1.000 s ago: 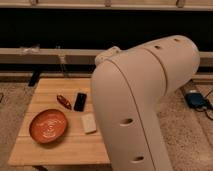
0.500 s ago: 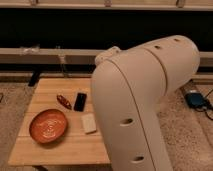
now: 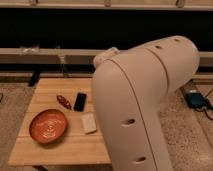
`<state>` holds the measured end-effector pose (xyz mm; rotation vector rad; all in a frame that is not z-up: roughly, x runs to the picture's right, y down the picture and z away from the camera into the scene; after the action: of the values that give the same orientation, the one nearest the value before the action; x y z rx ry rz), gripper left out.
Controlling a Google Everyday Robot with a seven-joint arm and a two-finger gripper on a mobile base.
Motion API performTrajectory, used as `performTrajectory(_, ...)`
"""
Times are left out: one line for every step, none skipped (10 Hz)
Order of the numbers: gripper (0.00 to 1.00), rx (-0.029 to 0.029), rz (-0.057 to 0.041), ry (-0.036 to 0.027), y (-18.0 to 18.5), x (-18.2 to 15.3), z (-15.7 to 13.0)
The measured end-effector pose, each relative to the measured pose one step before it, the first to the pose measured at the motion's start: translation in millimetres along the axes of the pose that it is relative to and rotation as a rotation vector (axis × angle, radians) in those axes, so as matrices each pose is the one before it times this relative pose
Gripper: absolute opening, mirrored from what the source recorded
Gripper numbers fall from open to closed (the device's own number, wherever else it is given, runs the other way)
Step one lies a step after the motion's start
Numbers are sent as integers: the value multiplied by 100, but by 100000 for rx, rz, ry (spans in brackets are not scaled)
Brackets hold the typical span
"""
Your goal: Place the white sponge in the ceramic bowl
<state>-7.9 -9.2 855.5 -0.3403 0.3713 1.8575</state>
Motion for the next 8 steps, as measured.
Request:
performTrajectory(72, -955, -3483, 1754, 831, 1737, -92)
performTrajectory(72, -960, -2794, 1746, 627, 1613, -69)
performTrajectory(72, -1120, -3935, 3077, 751, 2399, 139)
performTrajectory(72, -1169, -4350, 4004, 900, 2262, 539)
performTrajectory(72, -427, -2892, 2776, 450, 1364, 663)
performTrajectory(72, 133, -5361, 4202, 525, 2065, 1187)
performTrajectory(72, 695, -5215, 3817, 415, 1841, 1515)
performTrajectory(72, 1140, -3764, 2068, 413, 876, 1216)
